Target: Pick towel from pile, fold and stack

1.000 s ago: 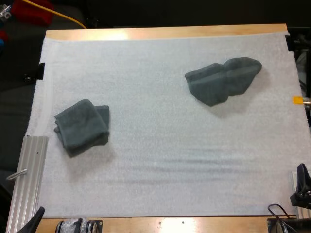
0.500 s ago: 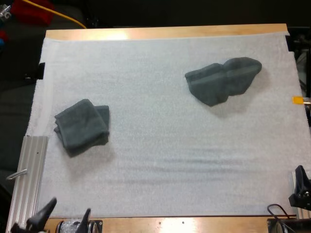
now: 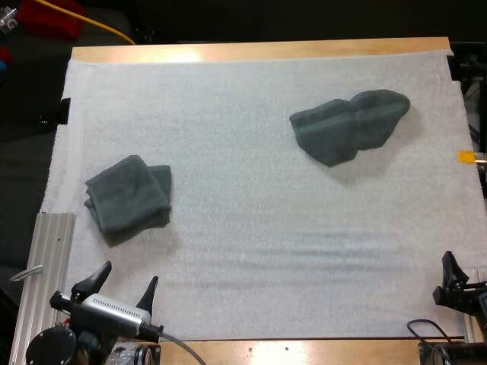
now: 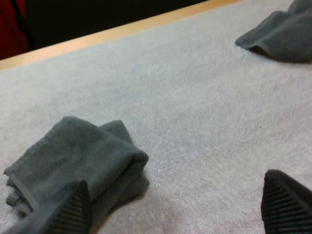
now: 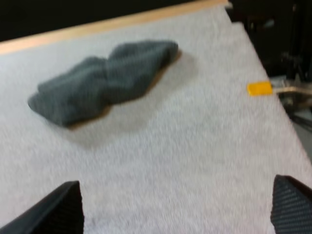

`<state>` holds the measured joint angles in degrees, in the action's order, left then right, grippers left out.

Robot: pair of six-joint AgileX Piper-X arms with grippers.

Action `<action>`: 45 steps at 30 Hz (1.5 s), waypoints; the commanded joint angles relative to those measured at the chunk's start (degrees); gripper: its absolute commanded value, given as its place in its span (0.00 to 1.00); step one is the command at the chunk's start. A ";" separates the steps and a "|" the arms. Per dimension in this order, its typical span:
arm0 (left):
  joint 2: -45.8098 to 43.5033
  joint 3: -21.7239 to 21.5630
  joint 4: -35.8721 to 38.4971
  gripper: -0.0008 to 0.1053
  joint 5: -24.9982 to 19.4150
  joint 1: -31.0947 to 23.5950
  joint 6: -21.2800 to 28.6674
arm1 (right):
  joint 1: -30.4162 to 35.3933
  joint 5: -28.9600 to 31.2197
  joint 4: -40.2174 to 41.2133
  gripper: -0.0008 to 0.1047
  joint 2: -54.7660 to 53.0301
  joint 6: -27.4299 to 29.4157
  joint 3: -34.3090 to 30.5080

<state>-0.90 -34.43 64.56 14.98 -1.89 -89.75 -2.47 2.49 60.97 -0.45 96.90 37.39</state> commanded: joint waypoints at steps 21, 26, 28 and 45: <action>-7.66 3.80 -3.84 0.66 0.25 0.21 -0.23 | 0.26 -0.15 -1.29 0.72 -2.53 0.20 -6.86; -7.66 3.80 -3.84 0.66 0.25 0.21 -0.23 | 0.26 -0.15 -1.29 0.72 -2.53 0.20 -6.86; -7.66 3.80 -3.84 0.66 0.25 0.21 -0.23 | 0.26 -0.15 -1.29 0.72 -2.53 0.20 -6.86; -7.66 3.80 -3.84 0.66 0.25 0.21 -0.23 | 0.26 -0.15 -1.29 0.72 -2.53 0.20 -6.86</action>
